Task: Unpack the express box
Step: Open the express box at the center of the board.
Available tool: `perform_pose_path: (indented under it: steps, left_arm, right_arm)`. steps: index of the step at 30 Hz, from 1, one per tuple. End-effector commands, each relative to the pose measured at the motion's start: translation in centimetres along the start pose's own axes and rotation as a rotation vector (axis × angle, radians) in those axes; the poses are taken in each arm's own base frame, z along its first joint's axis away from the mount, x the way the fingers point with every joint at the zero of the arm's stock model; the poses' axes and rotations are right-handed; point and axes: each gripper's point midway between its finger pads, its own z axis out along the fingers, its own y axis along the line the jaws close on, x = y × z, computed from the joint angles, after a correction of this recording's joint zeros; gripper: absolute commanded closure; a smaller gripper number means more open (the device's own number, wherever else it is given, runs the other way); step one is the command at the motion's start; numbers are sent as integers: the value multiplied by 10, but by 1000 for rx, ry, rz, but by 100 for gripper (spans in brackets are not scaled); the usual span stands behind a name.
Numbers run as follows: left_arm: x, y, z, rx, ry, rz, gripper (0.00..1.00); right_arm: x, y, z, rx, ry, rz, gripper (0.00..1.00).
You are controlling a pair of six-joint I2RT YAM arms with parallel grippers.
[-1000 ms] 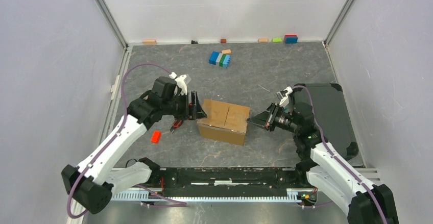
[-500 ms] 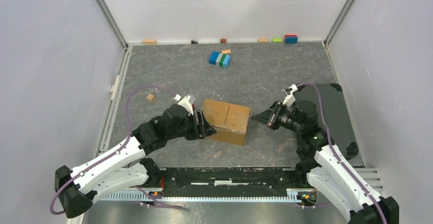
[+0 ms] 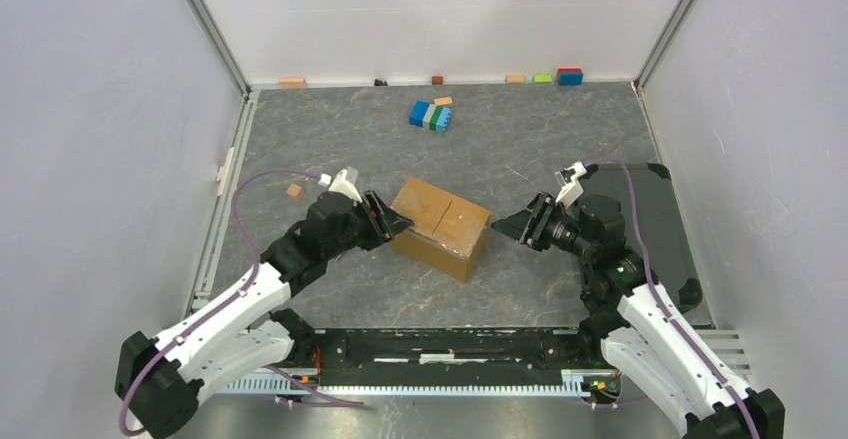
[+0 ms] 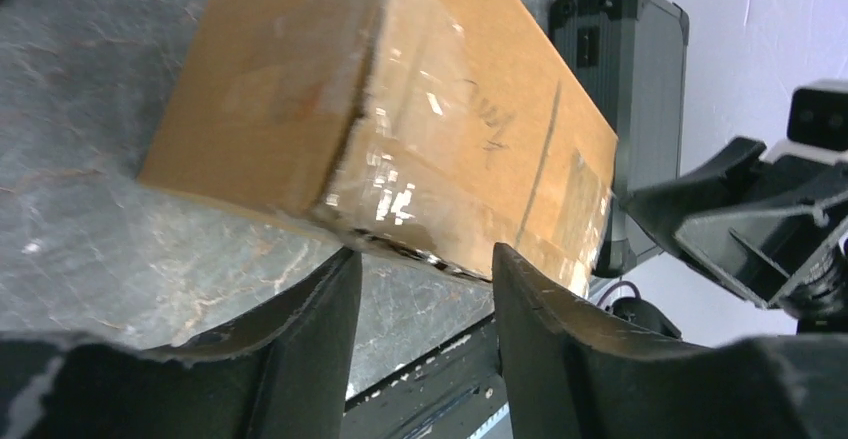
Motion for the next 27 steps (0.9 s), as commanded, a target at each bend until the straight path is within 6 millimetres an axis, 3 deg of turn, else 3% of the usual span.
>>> perform_pose_path:
  steps: [1, 13, 18, 27]
  left_arm:
    - [-23, -17, -3, 113, 43, 77, 44]
    - [-8, -36, -10, 215, 133, 39, 46]
    - [-5, -34, -11, 205, 135, 40, 47]
    - [-20, -36, -23, 151, 92, 113, 47]
  right_arm:
    - [-11, 19, 5, -91, -58, -1, 48]
    - [2, 29, 15, -143, -74, 80, 45]
    - [7, 33, 18, -166, -66, 111, 45]
    - [8, 31, 21, -157, -77, 133, 45]
